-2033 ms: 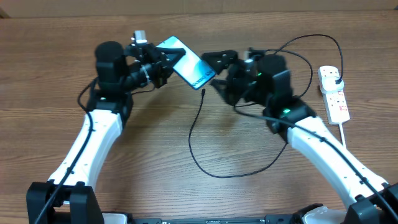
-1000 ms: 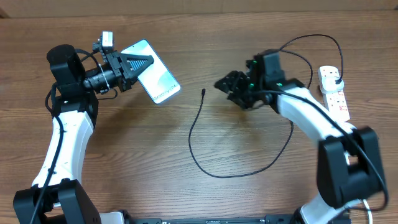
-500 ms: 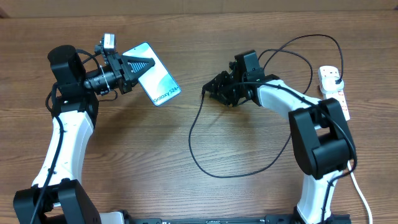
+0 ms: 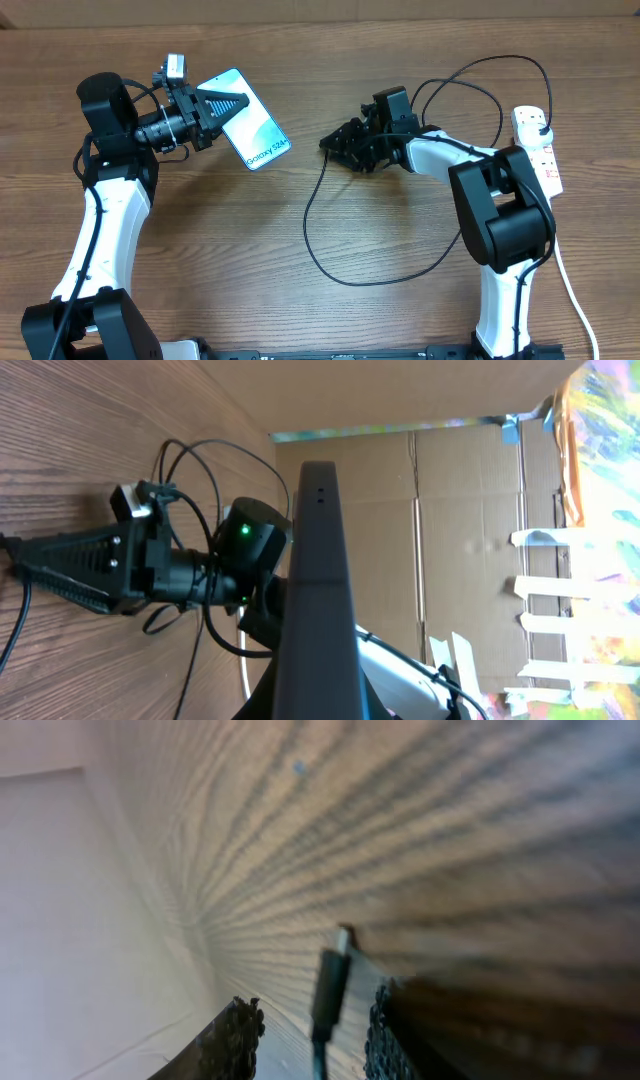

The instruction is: Plug charger to phone and switch on socket

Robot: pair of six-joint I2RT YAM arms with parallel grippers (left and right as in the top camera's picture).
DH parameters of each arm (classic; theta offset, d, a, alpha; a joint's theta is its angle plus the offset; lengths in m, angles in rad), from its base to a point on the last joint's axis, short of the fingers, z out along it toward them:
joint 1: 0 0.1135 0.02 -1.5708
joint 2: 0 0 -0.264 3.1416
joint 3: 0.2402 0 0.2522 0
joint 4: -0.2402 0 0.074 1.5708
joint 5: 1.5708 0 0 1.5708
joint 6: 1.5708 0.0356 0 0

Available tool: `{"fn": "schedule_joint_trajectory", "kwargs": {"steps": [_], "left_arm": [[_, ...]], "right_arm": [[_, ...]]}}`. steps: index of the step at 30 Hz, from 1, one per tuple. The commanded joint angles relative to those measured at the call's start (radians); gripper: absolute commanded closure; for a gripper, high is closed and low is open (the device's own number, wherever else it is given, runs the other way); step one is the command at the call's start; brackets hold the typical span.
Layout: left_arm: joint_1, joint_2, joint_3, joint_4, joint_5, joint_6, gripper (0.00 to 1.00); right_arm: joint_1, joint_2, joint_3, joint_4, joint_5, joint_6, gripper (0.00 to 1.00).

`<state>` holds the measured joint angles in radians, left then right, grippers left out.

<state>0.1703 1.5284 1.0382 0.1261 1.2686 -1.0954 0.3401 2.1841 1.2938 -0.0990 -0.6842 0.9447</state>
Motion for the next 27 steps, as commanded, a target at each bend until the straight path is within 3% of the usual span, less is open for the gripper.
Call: {"fn": "schedule_joint_trajectory", "kwargs": {"steps": [1, 8, 18, 23, 27], "left_arm": [[-0.003, 0.0, 0.013, 0.004, 0.034, 0.019, 0.96], [-0.003, 0.0, 0.013, 0.004, 0.034, 0.019, 0.96], [-0.003, 0.0, 0.013, 0.004, 0.034, 0.019, 0.96], [-0.003, 0.0, 0.013, 0.004, 0.036, 0.019, 0.96], [-0.003, 0.0, 0.013, 0.004, 0.05, 0.019, 0.96]], "right_arm": [[0.002, 0.062, 0.018, 0.025, 0.009, 0.051, 0.62], [0.002, 0.084, 0.017, 0.031, 0.009, 0.05, 0.71], [0.001, 0.084, 0.017, 0.015, 0.008, 0.019, 0.95], [-0.007, 0.08, 0.017, 0.012, -0.022, -0.077, 0.96], [-0.036, 0.028, 0.017, -0.003, -0.092, -0.275, 0.96]]}}
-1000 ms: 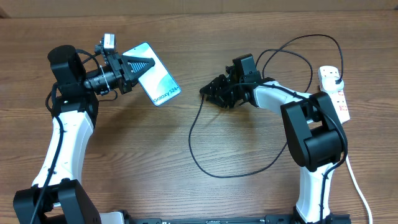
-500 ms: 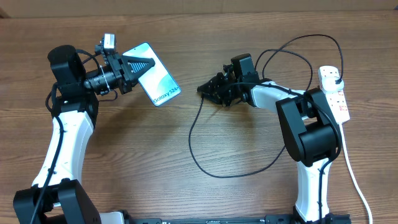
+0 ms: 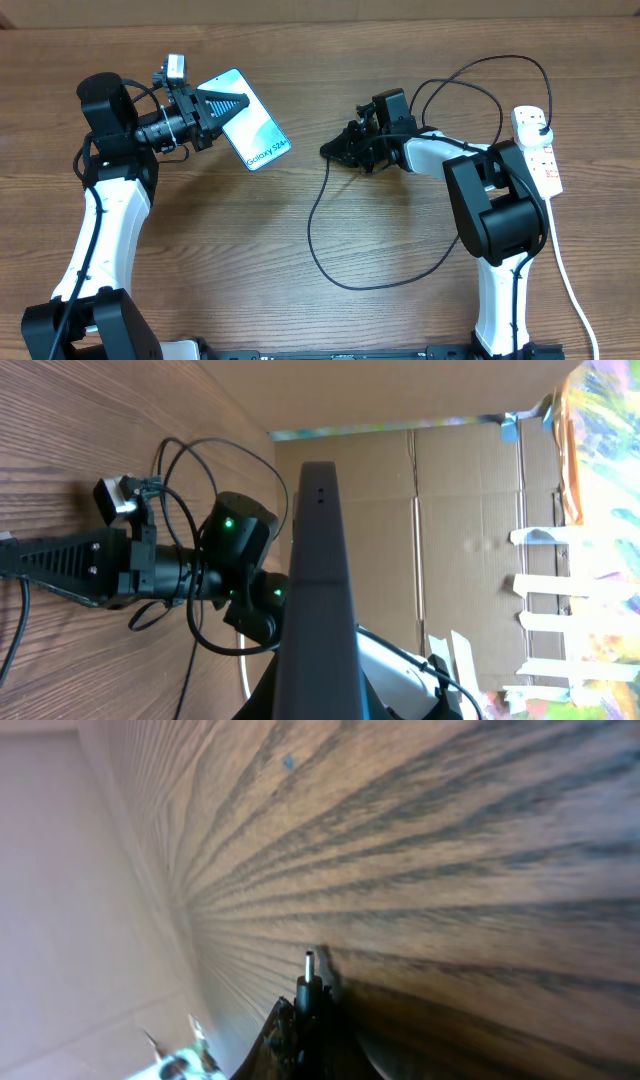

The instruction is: Plug charger to phone and switch on socket

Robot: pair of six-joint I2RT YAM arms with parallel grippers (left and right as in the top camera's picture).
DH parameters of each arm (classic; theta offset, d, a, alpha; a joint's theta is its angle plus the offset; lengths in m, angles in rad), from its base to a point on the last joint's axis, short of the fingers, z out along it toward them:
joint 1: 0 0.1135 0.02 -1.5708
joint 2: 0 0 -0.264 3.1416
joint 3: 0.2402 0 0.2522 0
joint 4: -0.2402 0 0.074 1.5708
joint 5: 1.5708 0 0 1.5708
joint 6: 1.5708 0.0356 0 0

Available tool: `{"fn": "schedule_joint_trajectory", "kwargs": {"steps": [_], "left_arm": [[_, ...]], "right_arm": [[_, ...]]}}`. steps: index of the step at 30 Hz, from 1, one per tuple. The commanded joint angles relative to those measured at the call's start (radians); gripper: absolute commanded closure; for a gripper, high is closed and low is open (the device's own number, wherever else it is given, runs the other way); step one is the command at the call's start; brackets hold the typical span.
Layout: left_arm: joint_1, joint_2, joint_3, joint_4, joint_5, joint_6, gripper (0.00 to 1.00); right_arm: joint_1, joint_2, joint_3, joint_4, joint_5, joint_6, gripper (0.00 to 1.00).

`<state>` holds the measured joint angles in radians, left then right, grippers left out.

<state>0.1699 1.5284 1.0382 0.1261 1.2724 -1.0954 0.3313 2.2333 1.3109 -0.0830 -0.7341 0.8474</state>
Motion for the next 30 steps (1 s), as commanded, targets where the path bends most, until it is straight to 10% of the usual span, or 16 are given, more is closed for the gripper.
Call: {"fn": "schedule_joint_trajectory", "kwargs": {"steps": [1, 20, 30], "left_arm": [[-0.003, 0.0, 0.013, 0.004, 0.053, 0.019, 0.95], [-0.003, 0.0, 0.013, 0.005, 0.152, 0.095, 0.96], [-0.003, 0.0, 0.013, 0.005, 0.181, 0.131, 0.96]], "right_arm": [[-0.035, -0.043, 0.0, -0.034, -0.051, -0.207, 0.96], [-0.102, -0.669, -0.008, -0.507, -0.205, -0.63, 0.96], [-0.063, -0.942, -0.191, -0.486, -0.21, -0.629, 0.96]]}}
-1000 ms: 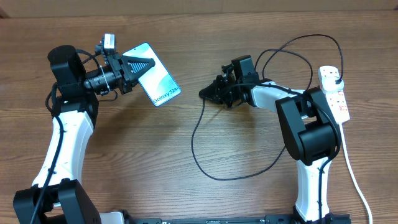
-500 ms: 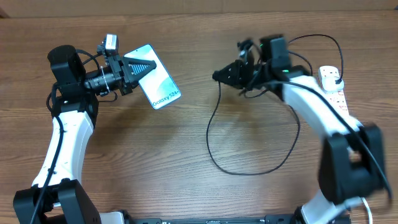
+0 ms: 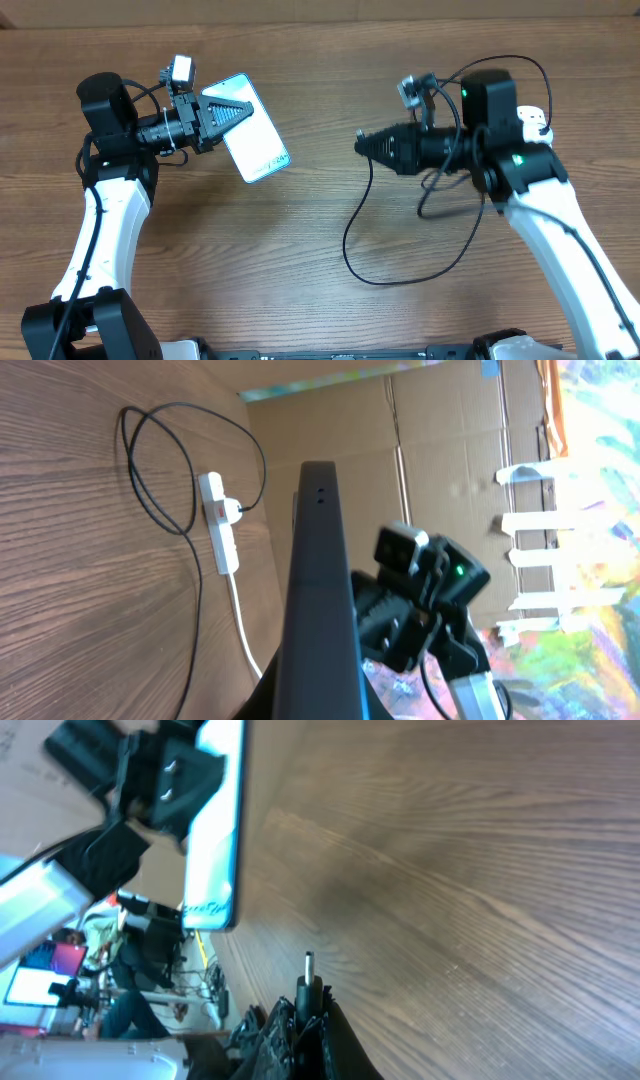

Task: Plug charger to phone and switch on socket
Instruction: 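Carry the cable end left toward the phone's bottom port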

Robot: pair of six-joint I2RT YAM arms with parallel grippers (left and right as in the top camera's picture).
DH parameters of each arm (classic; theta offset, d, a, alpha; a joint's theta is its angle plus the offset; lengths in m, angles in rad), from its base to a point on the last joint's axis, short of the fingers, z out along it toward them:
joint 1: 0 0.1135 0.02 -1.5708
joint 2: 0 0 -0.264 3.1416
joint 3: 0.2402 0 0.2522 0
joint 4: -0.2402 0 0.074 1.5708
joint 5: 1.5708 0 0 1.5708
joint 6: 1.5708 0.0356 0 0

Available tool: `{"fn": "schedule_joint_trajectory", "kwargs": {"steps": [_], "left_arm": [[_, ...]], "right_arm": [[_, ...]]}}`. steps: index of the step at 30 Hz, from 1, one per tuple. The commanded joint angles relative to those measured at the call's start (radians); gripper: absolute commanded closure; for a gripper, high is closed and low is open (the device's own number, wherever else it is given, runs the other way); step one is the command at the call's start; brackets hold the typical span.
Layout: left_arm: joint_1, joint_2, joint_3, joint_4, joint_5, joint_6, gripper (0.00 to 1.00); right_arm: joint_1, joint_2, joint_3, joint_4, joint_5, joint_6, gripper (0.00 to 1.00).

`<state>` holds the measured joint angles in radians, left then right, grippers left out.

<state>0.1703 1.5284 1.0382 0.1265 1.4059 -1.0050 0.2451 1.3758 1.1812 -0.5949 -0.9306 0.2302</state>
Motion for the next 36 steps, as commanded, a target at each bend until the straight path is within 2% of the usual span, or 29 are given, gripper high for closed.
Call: {"fn": "schedule_joint_trajectory", "kwargs": {"steps": [1, 6, 9, 12, 14, 21, 27, 36], "left_arm": [[-0.003, 0.0, 0.013, 0.005, 0.047, 0.041, 0.96], [-0.003, 0.0, 0.013, 0.021, 0.037, 0.04, 0.96], [-0.005, 0.0, 0.013, 0.039, 0.025, 0.04, 0.96], [-0.008, 0.0, 0.013, 0.07, 0.006, 0.01, 0.96], [-0.008, 0.0, 0.013, 0.125, -0.006, -0.04, 0.96], [-0.008, 0.0, 0.013, 0.457, -0.044, -0.304, 0.96], [-0.014, 0.0, 0.013, 0.567, -0.086, -0.432, 0.96], [-0.07, 0.0, 0.013, 0.567, -0.109, -0.435, 0.95]], "right_arm": [[0.032, -0.105, -0.082, 0.046, -0.014, 0.01, 0.96], [0.099, -0.158, -0.21, 0.237, -0.014, 0.207, 0.96], [0.167, -0.154, -0.29, 0.424, -0.007, 0.344, 0.96], [0.234, -0.153, -0.334, 0.533, 0.081, 0.455, 0.96], [0.27, -0.153, -0.342, 0.562, 0.134, 0.495, 0.96], [0.309, -0.153, -0.343, 0.67, 0.179, 0.646, 0.96], [0.31, -0.146, -0.343, 0.803, 0.178, 0.661, 0.96], [0.32, -0.08, -0.343, 0.858, 0.126, 0.659, 0.96]]}}
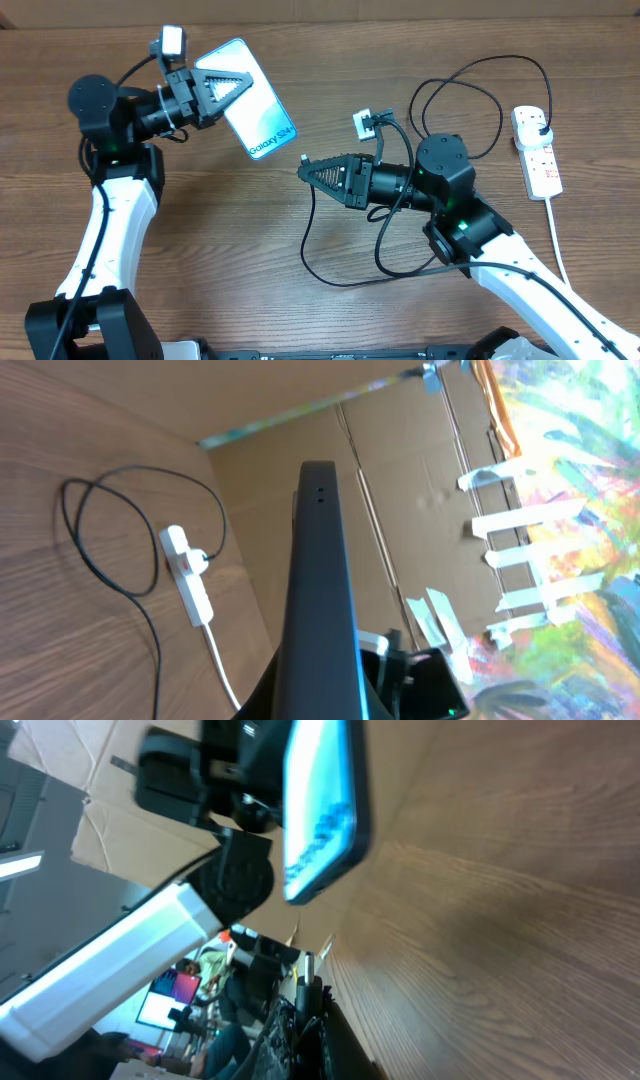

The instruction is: Plug charger to phone and switch on socket

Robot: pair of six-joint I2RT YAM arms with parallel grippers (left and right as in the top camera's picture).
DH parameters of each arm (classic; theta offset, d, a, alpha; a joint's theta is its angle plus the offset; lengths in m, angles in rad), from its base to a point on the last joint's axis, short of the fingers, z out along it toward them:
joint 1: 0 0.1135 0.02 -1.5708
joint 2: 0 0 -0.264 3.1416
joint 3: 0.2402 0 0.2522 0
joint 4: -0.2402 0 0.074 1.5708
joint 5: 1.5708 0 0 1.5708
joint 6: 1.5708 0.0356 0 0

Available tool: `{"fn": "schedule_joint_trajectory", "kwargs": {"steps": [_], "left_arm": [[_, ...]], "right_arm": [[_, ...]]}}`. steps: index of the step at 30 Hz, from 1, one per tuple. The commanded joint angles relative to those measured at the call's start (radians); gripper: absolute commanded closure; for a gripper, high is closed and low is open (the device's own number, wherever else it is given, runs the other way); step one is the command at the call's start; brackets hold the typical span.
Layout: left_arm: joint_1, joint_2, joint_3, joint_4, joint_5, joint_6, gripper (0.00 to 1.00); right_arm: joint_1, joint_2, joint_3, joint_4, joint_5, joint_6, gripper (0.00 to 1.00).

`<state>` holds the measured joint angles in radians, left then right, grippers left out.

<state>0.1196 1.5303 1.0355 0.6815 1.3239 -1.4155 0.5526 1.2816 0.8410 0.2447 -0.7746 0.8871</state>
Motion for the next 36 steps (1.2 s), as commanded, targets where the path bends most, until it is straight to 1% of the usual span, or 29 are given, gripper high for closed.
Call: {"fn": "schedule_joint_trajectory", "kwargs": {"steps": [1, 4, 8, 14, 20, 25, 34, 36], "left_arm": [[-0.027, -0.002, 0.016, 0.012, -0.031, -0.024, 0.96], [-0.049, -0.002, 0.016, 0.012, -0.054, -0.018, 0.96], [-0.068, -0.002, 0.016, 0.011, -0.063, -0.011, 0.96], [-0.071, -0.002, 0.016, 0.011, -0.039, -0.002, 0.96], [-0.071, -0.001, 0.016, 0.011, 0.028, 0.006, 0.96], [-0.071, -0.001, 0.016, 0.011, 0.056, 0.006, 0.96], [-0.071, -0.001, 0.016, 0.011, 0.065, 0.005, 0.96], [-0.071, -0.001, 0.016, 0.011, 0.065, 0.002, 0.95]], "right_arm": [[0.023, 0.025, -0.002, 0.046, -0.049, -0.005, 0.96], [0.041, 0.041, -0.002, 0.08, -0.057, -0.013, 0.96], [0.044, 0.044, -0.002, 0.076, -0.062, -0.024, 0.96], [0.042, 0.044, -0.002, 0.077, -0.064, -0.024, 0.96], [0.041, 0.044, -0.002, 0.081, -0.061, -0.031, 0.96], [0.041, 0.044, -0.002, 0.08, -0.056, -0.031, 0.96], [0.041, 0.044, -0.002, 0.075, -0.049, -0.032, 0.96], [0.041, 0.044, -0.002, 0.061, -0.045, -0.052, 0.96]]}}
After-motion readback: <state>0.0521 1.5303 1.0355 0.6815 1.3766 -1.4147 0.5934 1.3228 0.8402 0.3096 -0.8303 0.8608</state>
